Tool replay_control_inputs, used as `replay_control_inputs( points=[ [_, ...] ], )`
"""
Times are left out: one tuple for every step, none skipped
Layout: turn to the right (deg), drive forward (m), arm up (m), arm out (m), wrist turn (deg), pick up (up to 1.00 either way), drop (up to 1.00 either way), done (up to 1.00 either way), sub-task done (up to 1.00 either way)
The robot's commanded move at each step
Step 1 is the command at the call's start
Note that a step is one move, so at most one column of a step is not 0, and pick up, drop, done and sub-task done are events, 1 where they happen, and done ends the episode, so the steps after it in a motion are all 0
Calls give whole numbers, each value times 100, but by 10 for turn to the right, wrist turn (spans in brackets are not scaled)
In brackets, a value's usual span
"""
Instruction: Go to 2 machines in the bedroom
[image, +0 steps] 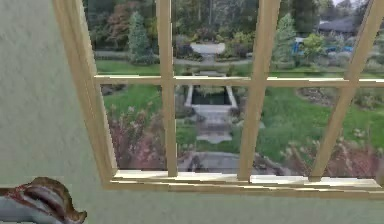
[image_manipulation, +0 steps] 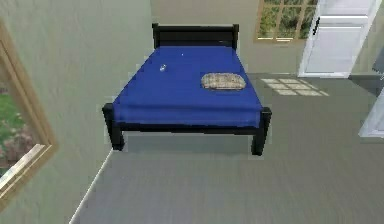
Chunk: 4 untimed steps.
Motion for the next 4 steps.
replay_control_inputs(
  points=[
    [-450,0,0,0,0,0,0,0,0],
    [-450,0,0,0,0,0,0,0,0],
    [-240,0,0,0,0,0,0,0,0],
    [0,0,0,0,0,0,0,100,0]
  ],
)
